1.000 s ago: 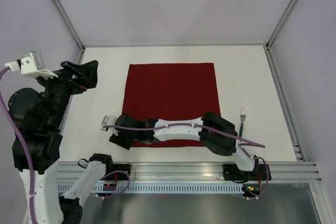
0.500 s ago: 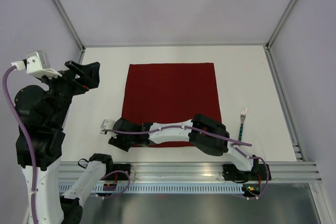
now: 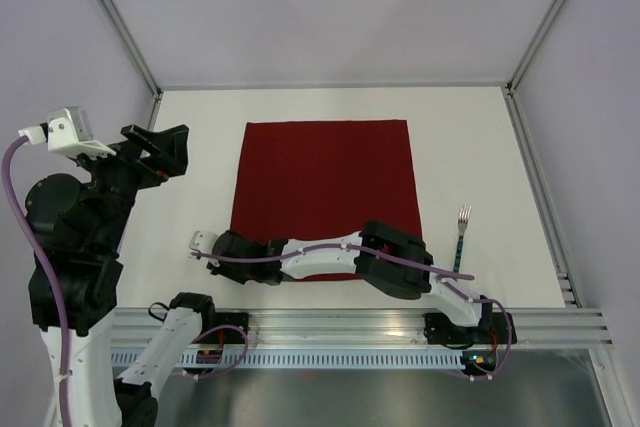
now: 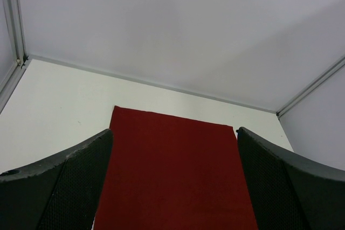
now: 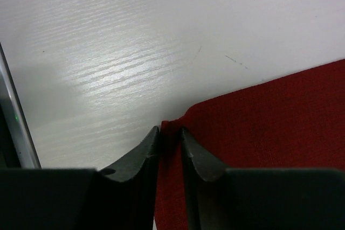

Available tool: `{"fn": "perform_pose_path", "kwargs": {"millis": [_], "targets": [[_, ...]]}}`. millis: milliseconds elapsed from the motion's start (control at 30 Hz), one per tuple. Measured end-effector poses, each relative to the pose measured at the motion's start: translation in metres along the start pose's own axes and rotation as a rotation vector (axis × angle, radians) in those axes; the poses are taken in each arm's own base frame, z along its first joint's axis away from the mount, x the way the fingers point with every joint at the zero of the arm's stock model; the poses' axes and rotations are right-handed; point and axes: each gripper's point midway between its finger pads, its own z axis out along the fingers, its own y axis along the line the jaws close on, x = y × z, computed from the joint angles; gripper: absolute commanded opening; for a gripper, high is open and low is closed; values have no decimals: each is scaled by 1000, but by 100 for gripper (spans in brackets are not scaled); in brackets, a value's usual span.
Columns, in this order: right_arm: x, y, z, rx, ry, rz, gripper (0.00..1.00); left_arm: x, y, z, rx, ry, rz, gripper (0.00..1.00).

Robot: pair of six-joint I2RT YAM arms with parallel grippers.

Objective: Fold the napkin, place the utensils inside, and roll it up
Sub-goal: Fold the napkin

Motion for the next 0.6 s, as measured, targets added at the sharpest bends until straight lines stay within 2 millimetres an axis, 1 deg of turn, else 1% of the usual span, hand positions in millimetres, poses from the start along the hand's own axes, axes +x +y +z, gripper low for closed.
{"fn": "perform_pose_path", "kwargs": {"millis": [33, 67, 167, 400, 600], "targets": [[0, 0, 0, 2, 0, -3, 23, 0, 0, -1, 1, -1, 0, 100], [0, 0, 0, 4, -1, -5, 18, 0, 0, -1, 1, -2, 0, 100], [-1, -1, 0, 6, 2, -11, 10, -1, 0, -3, 2, -4, 0, 100], [-5, 4, -3, -4, 16, -12, 7, 2, 2, -5, -6, 7, 1, 100], [-21, 15, -8, -33, 0, -5, 6, 4, 4, -7, -14, 13, 2, 100]]}}
